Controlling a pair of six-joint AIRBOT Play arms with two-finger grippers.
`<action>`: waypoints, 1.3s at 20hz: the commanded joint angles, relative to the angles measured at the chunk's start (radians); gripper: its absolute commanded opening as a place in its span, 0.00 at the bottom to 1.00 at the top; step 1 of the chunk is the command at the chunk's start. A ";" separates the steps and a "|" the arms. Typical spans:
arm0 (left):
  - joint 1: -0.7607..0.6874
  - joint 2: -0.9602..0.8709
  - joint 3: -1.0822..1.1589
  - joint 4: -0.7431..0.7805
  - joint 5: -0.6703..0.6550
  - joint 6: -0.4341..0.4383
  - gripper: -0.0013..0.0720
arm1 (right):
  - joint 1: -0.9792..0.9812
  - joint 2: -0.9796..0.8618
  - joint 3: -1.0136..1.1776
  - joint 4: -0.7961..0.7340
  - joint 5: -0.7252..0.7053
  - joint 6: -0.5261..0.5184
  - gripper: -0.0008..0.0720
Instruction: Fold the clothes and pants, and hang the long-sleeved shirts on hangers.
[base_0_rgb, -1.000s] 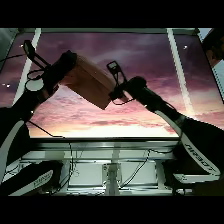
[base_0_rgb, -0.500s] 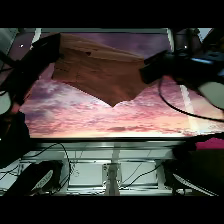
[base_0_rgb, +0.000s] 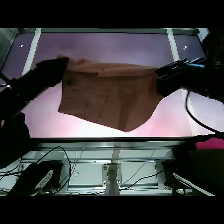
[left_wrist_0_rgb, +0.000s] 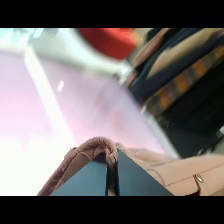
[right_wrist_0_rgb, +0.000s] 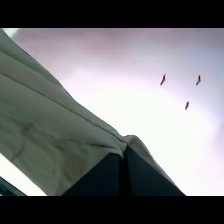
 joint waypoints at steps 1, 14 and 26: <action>0.000 -0.061 -0.097 0.080 -0.011 -0.109 0.05 | 0.000 -0.130 -0.001 -0.007 -0.024 -0.039 0.02; 0.001 -0.533 -0.153 0.072 0.327 -0.109 0.05 | -0.011 -0.703 -0.001 -0.059 -0.456 -0.124 0.02; 0.001 -0.549 -0.153 0.072 0.645 -0.109 0.31 | -0.104 -0.696 0.012 -0.058 -0.579 -0.125 0.77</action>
